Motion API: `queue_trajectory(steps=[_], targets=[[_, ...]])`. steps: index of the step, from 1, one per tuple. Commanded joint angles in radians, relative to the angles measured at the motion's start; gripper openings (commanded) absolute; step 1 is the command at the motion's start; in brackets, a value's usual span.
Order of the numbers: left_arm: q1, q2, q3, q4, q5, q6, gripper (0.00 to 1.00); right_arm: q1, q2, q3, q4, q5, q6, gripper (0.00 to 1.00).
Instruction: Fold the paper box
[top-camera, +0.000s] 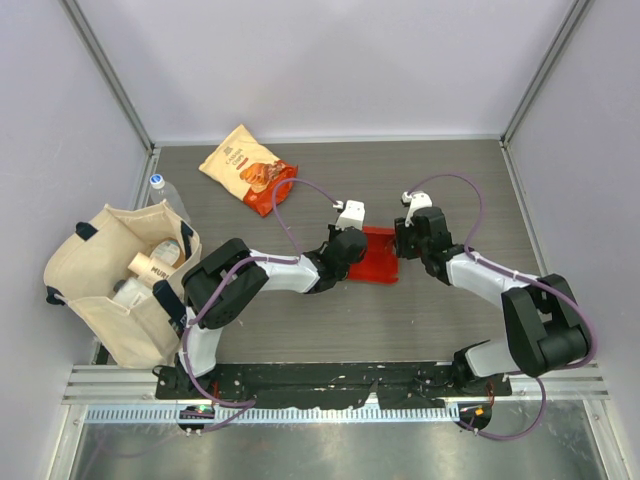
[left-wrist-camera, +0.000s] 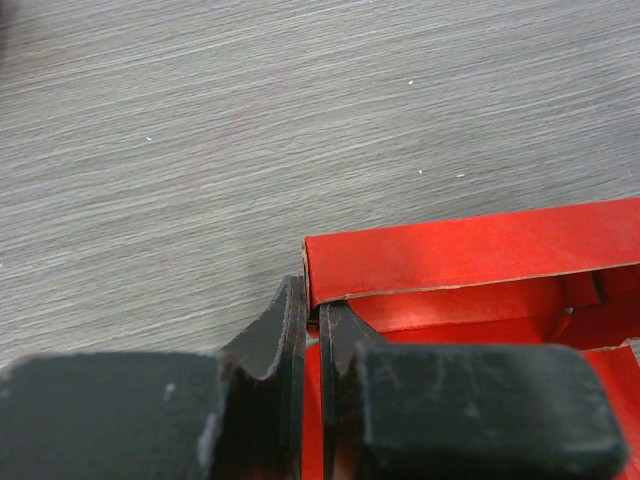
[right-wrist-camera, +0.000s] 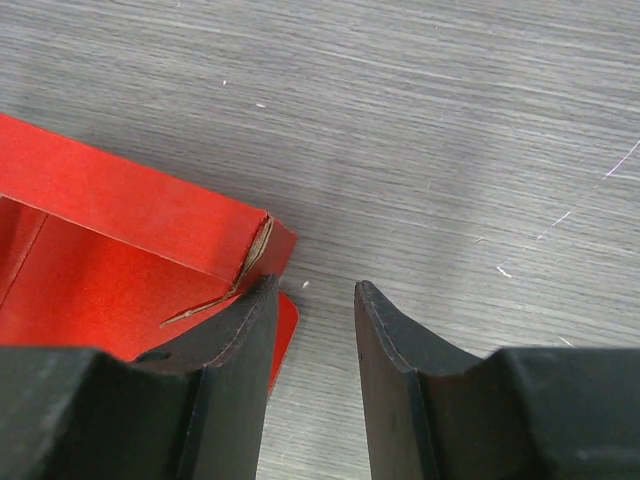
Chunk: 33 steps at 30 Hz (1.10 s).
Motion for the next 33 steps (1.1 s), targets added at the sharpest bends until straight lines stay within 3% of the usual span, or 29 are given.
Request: queue_trajectory(steps=[1,15,25,30,33], targets=[[-0.005,0.011,-0.010,-0.063,0.033,0.006,0.00,0.021,-0.040,0.009,0.021,-0.073,0.027,0.42],[-0.005,0.005,-0.009,-0.064,0.029,0.011,0.00,0.037,-0.060,-0.006,0.038,-0.144,0.063,0.42],[-0.005,0.014,-0.003,-0.067,0.016,0.012,0.00,0.038,-0.065,0.020,-0.126,-0.105,0.105,0.43],[-0.005,0.018,-0.001,-0.069,0.021,0.004,0.00,0.038,-0.083,-0.004,-0.050,-0.081,0.106,0.44],[-0.005,0.020,0.000,-0.071,0.025,0.003,0.00,0.038,-0.037,0.041,-0.087,-0.069,0.088,0.43]])
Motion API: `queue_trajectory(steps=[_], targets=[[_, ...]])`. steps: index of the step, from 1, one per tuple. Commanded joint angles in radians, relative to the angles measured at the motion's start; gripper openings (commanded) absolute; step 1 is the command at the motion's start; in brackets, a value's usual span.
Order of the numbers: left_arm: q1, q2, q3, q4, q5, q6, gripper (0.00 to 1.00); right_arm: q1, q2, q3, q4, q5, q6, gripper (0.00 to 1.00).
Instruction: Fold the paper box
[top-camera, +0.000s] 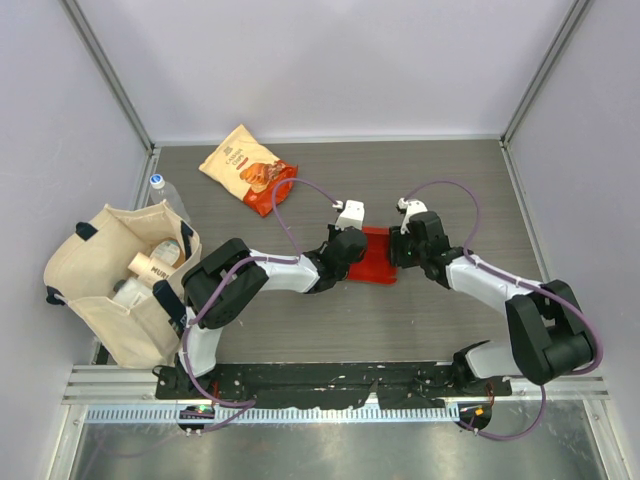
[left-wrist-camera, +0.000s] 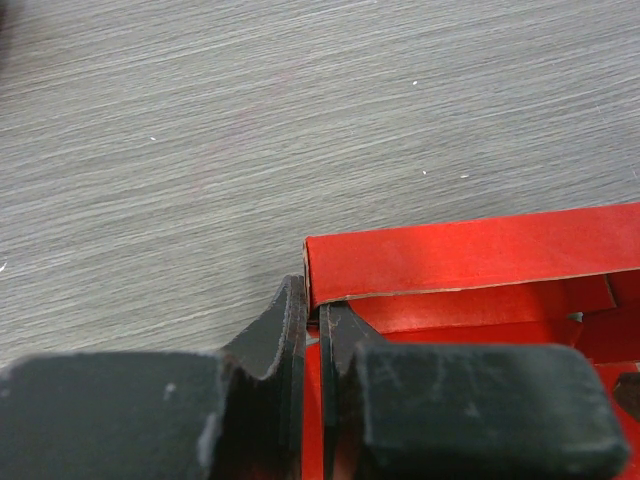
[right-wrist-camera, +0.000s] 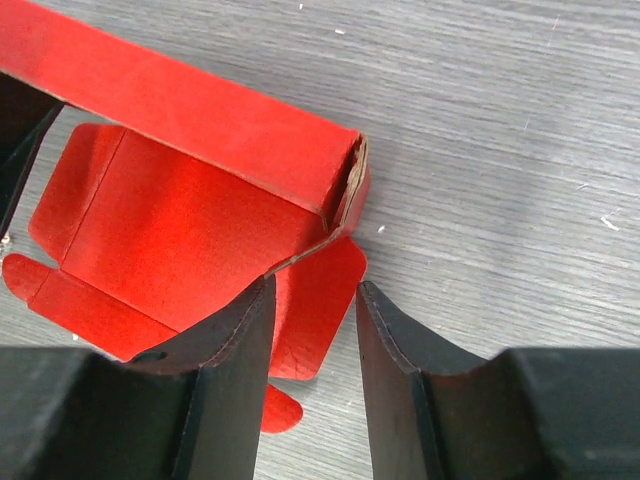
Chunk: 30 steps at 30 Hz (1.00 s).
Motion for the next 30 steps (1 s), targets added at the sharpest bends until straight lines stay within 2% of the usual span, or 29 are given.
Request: queue_trajectory(steps=[1,5,8,10,15,21,30], targets=[[-0.006,0.020,0.000,-0.072,0.033,0.005,0.00,0.003,0.012,0.082,0.005,0.019,-0.008,0.43],[-0.006,0.014,-0.004,-0.066,0.024,0.011,0.00,0.003,-0.023,0.076,-0.055,0.010,0.003,0.43],[-0.006,0.017,-0.003,-0.066,0.025,0.011,0.00,0.002,-0.118,0.030,-0.039,-0.055,0.026,0.47],[-0.006,0.018,-0.001,-0.066,0.028,0.008,0.00,0.000,-0.203,0.002,-0.030,-0.023,0.050,0.50],[-0.006,0.018,-0.001,-0.066,0.032,0.006,0.00,-0.072,-0.249,0.071,-0.145,0.077,0.092,0.51],[-0.006,0.018,0.002,-0.064,0.032,0.008,0.00,-0.084,-0.137,0.116,-0.226,0.108,0.050,0.44],[-0.006,0.017,0.000,-0.064,0.035,0.003,0.00,-0.058,-0.027,0.093,-0.056,0.040,0.023,0.45]])
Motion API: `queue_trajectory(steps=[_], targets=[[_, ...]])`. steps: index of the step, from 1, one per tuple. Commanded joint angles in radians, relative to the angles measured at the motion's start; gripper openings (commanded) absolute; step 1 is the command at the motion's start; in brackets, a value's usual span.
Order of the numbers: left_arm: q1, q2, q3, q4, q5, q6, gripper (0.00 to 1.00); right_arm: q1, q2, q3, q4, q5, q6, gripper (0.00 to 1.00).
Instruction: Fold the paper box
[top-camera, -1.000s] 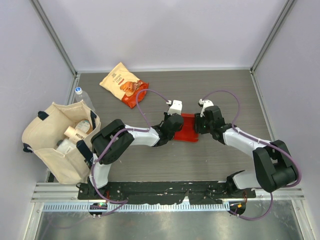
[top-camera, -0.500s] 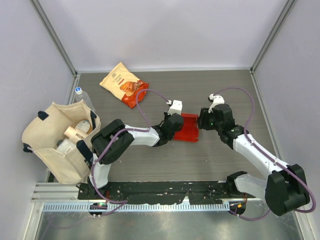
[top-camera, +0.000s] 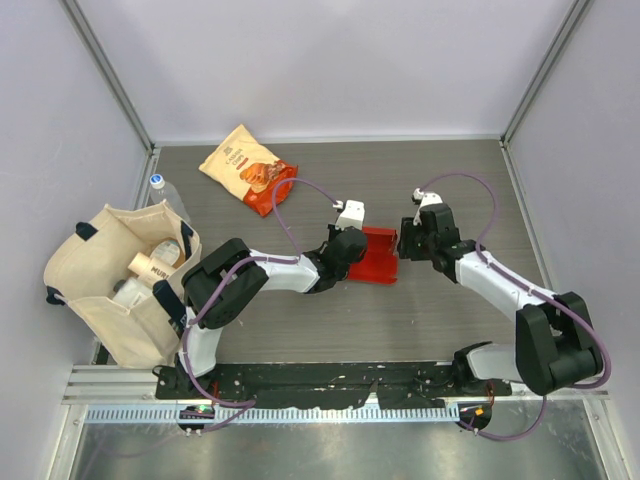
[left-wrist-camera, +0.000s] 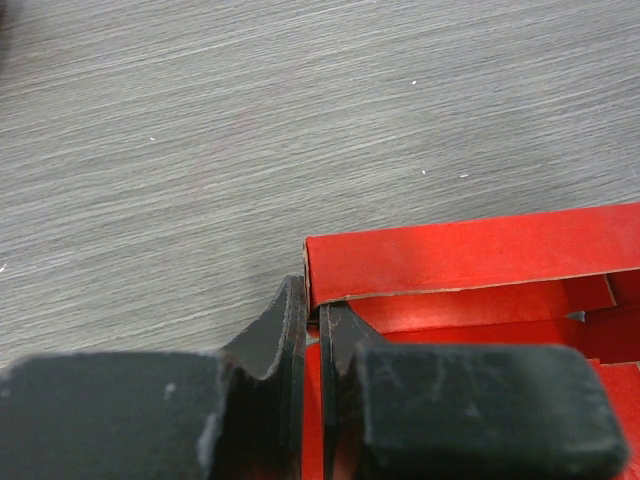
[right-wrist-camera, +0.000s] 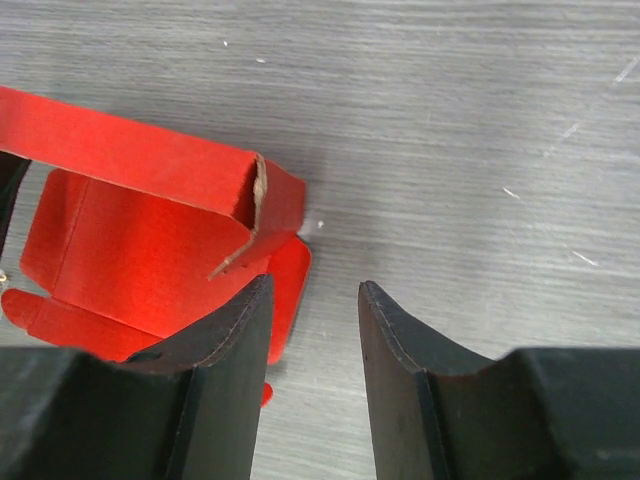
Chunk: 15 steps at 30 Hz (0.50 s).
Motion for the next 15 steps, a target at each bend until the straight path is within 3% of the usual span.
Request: queue_trajectory(steps=[1,7,15], targets=[[-0.006,0.017,-0.002,-0.064,0.032,0.003,0.00,0.009,0.048,0.018,0.143,-0.020,-0.033,0.45],[-0.006,0.009,-0.005,-0.062,0.022,0.014,0.00,0.028,0.091,0.018,0.222,-0.077,-0.030,0.44],[-0.006,0.006,-0.009,-0.054,0.027,0.006,0.00,0.066,0.114,-0.046,0.403,0.021,-0.071,0.43]])
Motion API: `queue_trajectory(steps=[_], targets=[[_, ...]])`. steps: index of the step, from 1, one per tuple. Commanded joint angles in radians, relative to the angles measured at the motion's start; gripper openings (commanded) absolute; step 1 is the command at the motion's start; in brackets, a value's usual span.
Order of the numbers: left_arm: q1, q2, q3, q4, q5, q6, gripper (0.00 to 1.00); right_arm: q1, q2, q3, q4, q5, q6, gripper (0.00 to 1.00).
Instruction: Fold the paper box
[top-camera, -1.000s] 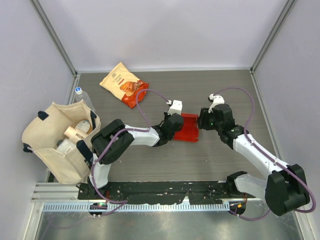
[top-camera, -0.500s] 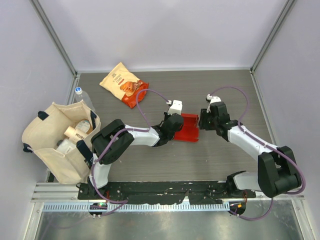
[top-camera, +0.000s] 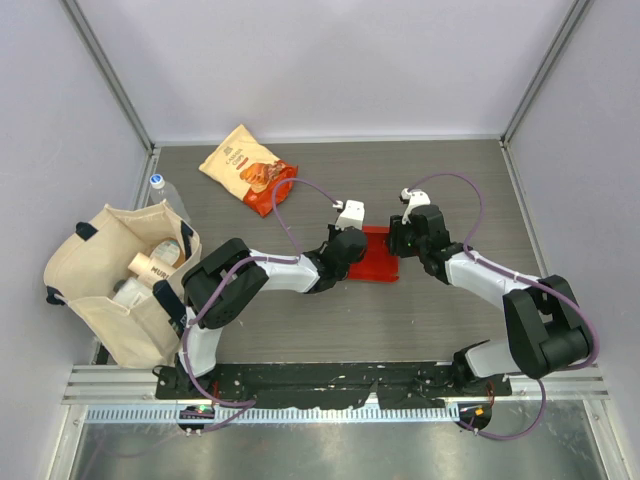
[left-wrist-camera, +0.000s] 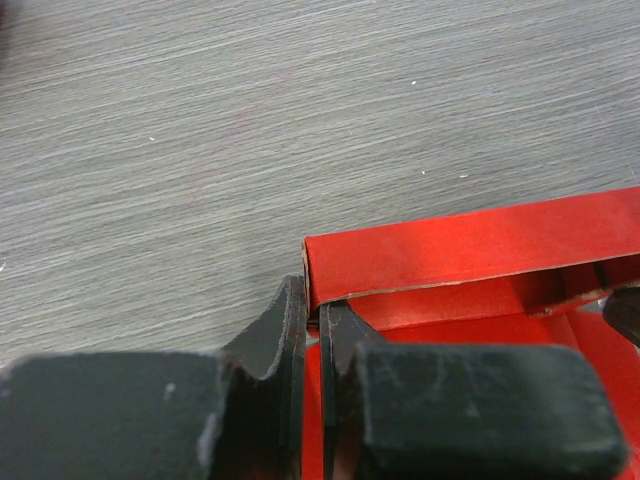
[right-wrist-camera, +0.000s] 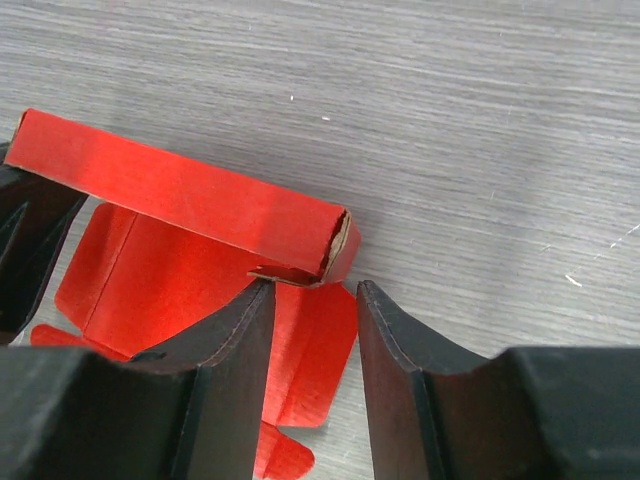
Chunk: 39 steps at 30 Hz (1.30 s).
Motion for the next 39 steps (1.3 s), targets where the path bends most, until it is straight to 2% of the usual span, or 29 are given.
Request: queue_trajectory(steps=[1,9,12,14,17,18,21,22,24,25,26,28,30,32,34,36,37,38,39], targets=[[-0.006,0.005,-0.011,-0.054,0.025,0.007,0.00,0.030,0.026,-0.020,0.206,0.088,-0.042,0.43],[-0.006,-0.003,-0.022,-0.046,0.024,0.007,0.00,0.096,0.072,-0.030,0.312,0.237,-0.039,0.33],[-0.006,-0.006,-0.023,-0.044,0.022,0.006,0.00,0.117,0.106,-0.042,0.356,0.301,-0.023,0.23],[-0.006,-0.009,-0.023,-0.044,0.022,0.003,0.00,0.141,0.124,-0.034,0.367,0.347,-0.011,0.13],[-0.006,-0.011,-0.022,-0.046,0.027,-0.011,0.00,0.204,0.191,-0.011,0.384,0.526,0.030,0.03],[-0.006,-0.011,-0.023,-0.048,0.032,-0.017,0.00,0.247,0.227,-0.010,0.414,0.652,0.050,0.01],[-0.008,-0.014,-0.025,-0.052,0.054,-0.057,0.00,0.345,0.268,0.015,0.416,0.879,0.168,0.01],[-0.006,-0.015,-0.023,-0.058,0.061,-0.077,0.00,0.368,0.276,0.025,0.409,0.997,0.203,0.01],[-0.006,-0.021,-0.026,-0.063,0.067,-0.100,0.00,0.418,0.302,0.029,0.448,1.138,0.210,0.01],[-0.006,-0.025,-0.029,-0.064,0.073,-0.108,0.00,0.441,0.335,0.051,0.441,1.233,0.214,0.01],[-0.006,-0.028,-0.037,-0.063,0.076,-0.126,0.00,0.441,0.348,0.067,0.354,1.255,0.313,0.01],[-0.006,-0.032,-0.040,-0.055,0.087,-0.135,0.00,0.441,0.360,0.085,0.303,1.269,0.365,0.01],[-0.006,-0.035,-0.046,-0.051,0.088,-0.142,0.00,0.433,0.350,0.070,0.322,1.207,0.386,0.01],[-0.005,-0.034,-0.042,-0.052,0.084,-0.137,0.00,0.412,0.313,-0.002,0.455,1.042,0.307,0.01],[-0.005,-0.034,-0.038,-0.049,0.072,-0.131,0.00,0.384,0.259,-0.057,0.505,0.879,0.273,0.01],[-0.002,-0.029,-0.037,-0.051,0.070,-0.125,0.00,0.373,0.207,-0.138,0.563,0.759,0.204,0.17],[0.001,-0.029,-0.034,-0.052,0.067,-0.123,0.00,0.344,0.186,-0.148,0.529,0.719,0.210,0.25],[0.003,-0.029,-0.034,-0.057,0.064,-0.123,0.00,0.324,0.140,-0.151,0.492,0.622,0.225,0.43],[0.004,-0.028,-0.031,-0.057,0.062,-0.122,0.00,0.291,0.120,-0.152,0.458,0.564,0.248,0.46]])
